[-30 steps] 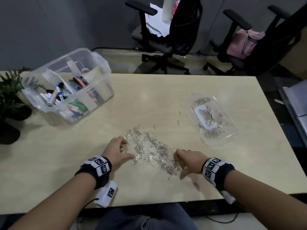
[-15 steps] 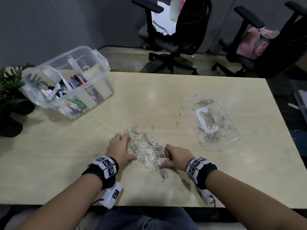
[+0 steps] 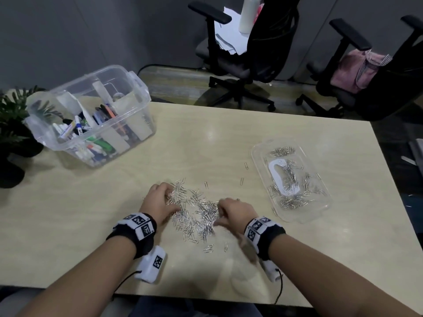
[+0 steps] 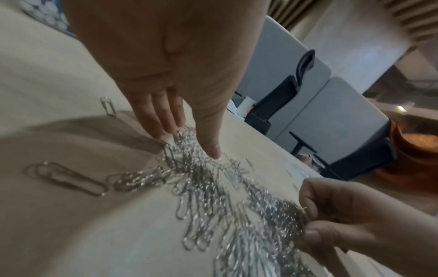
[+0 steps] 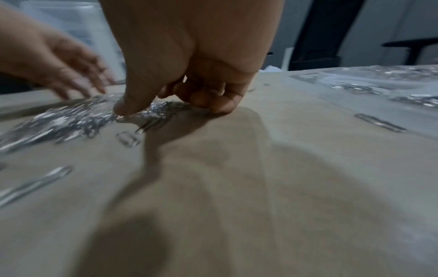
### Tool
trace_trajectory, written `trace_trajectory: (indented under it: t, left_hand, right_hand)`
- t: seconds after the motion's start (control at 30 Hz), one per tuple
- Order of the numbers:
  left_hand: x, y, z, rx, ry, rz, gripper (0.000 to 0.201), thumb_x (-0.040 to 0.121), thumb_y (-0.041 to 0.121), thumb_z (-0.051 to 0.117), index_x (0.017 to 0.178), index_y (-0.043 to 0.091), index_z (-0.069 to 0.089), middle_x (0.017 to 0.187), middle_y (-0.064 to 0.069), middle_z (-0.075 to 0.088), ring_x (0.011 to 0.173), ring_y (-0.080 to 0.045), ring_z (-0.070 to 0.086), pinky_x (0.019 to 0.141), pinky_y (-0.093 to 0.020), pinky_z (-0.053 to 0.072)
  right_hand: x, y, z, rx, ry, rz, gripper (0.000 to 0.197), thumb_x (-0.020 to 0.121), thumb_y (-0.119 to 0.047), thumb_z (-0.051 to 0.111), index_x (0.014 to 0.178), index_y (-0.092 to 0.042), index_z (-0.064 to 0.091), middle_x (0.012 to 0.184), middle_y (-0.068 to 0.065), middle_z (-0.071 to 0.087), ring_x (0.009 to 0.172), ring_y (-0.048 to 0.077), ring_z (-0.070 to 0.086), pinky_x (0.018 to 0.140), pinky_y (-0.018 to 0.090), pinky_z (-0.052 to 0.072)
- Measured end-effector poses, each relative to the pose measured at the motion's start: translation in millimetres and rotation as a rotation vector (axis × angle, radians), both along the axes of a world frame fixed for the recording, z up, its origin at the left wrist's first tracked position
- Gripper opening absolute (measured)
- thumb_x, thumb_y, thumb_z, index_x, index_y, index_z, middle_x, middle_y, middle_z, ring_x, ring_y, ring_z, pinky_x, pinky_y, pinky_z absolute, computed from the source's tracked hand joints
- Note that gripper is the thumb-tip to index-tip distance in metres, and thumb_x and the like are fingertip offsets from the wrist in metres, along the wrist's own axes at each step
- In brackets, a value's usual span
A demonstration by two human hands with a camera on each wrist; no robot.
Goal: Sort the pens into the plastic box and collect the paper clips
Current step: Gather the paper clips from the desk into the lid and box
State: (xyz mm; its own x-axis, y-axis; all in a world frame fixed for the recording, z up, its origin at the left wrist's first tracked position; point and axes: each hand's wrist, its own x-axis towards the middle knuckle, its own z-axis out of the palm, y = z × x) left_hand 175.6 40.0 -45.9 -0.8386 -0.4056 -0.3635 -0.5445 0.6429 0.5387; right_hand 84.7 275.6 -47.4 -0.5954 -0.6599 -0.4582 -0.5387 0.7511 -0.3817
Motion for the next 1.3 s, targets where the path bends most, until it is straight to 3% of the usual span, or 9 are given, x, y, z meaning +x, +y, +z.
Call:
trace_trajectory:
  t: [0.1, 0.2, 0.37, 0.5, 0.63, 0.73, 0.9, 1.1, 1.3]
  left_hand:
    - [5, -10, 4, -0.054, 0.025, 0.08, 0.06, 0.066, 0.036, 0.084, 0.115, 0.021, 0.054, 0.11, 0.003, 0.047, 0.105, -0.016, 0.048, 0.098, -0.034, 0.043]
    - [18, -29, 4, -0.151, -0.066, 0.083, 0.058, 0.064, 0.038, 0.084, 0.112, 0.023, 0.054, 0.109, 0.001, 0.048, 0.109, -0.022, 0.049, 0.096, -0.035, 0.045]
    - [38, -58, 4, -0.157, -0.231, 0.138, 0.044, 0.065, 0.032, 0.084, 0.097, 0.022, 0.055, 0.099, 0.0, 0.049, 0.096, -0.022, 0.053, 0.085, -0.033, 0.046]
    - [46, -70, 2, -0.093, -0.3, 0.138, 0.033, 0.069, 0.022, 0.082, 0.087, 0.016, 0.056, 0.083, 0.0, 0.061, 0.076, -0.017, 0.057, 0.069, -0.027, 0.043]
    - [41, -59, -3, 0.01, -0.182, 0.142, 0.026, 0.071, 0.013, 0.081, 0.082, 0.014, 0.058, 0.074, 0.0, 0.063, 0.07, -0.018, 0.059, 0.062, -0.022, 0.041]
    - [25, -37, -3, 0.184, -0.064, 0.067, 0.027, 0.07, 0.007, 0.081, 0.084, 0.018, 0.06, 0.08, -0.001, 0.062, 0.07, -0.013, 0.057, 0.062, -0.013, 0.043]
    - [7, -29, 6, 0.258, 0.071, 0.046, 0.031, 0.069, 0.009, 0.081, 0.091, 0.019, 0.062, 0.091, -0.002, 0.063, 0.079, -0.015, 0.059, 0.067, -0.012, 0.047]
    - [25, -56, 12, -0.095, -0.114, 0.089, 0.071, 0.056, 0.038, 0.088, 0.116, 0.023, 0.051, 0.112, 0.0, 0.047, 0.102, -0.019, 0.053, 0.095, -0.034, 0.047]
    - [19, -26, 7, 0.021, -0.085, -0.06, 0.091, 0.059, 0.044, 0.086, 0.136, 0.018, 0.044, 0.125, 0.0, 0.043, 0.114, -0.017, 0.048, 0.103, -0.029, 0.039]
  right_hand:
    - [-23, 7, 7, -0.06, 0.08, -0.163, 0.042, 0.076, -0.053, 0.068, 0.099, -0.023, 0.049, 0.103, -0.003, 0.052, 0.091, 0.019, 0.054, 0.072, 0.03, 0.043]
    - [-43, 15, 9, -0.105, 0.148, -0.253, 0.06, 0.078, -0.048, 0.068, 0.124, -0.017, 0.045, 0.125, 0.003, 0.045, 0.11, 0.022, 0.05, 0.092, 0.037, 0.047]
    - [-69, 7, 5, -0.114, 0.08, -0.347, 0.079, 0.086, -0.046, 0.06, 0.147, -0.012, 0.022, 0.157, 0.011, 0.01, 0.143, 0.029, 0.021, 0.115, 0.041, 0.024]
    - [-67, 0, 3, -0.042, 0.045, -0.341, 0.085, 0.089, -0.049, 0.054, 0.15, -0.008, 0.011, 0.159, 0.013, -0.002, 0.147, 0.026, 0.003, 0.118, 0.04, 0.013]
    - [-41, -4, -1, -0.029, 0.0, -0.179, 0.088, 0.09, -0.052, 0.051, 0.151, -0.008, 0.007, 0.159, 0.012, -0.01, 0.147, 0.025, -0.009, 0.119, 0.039, 0.006]
    - [-25, -5, 1, -0.123, -0.108, -0.094, 0.082, 0.09, -0.048, 0.056, 0.151, -0.01, 0.016, 0.16, 0.01, -0.001, 0.148, 0.022, 0.001, 0.119, 0.034, 0.009]
    - [-36, 10, 14, -0.23, -0.02, -0.185, 0.07, 0.078, -0.042, 0.073, 0.136, -0.016, 0.044, 0.143, 0.005, 0.035, 0.126, 0.023, 0.044, 0.106, 0.032, 0.036]
    - [-37, 18, 19, -0.005, 0.025, -0.247, 0.098, 0.063, -0.053, 0.081, 0.142, -0.018, 0.033, 0.131, 0.007, 0.036, 0.116, 0.025, 0.047, 0.1, 0.039, 0.044]
    - [-11, -16, 11, -0.104, -0.143, -0.168, 0.096, 0.065, -0.047, 0.082, 0.141, -0.013, 0.035, 0.128, 0.005, 0.035, 0.112, 0.022, 0.049, 0.101, 0.037, 0.043]
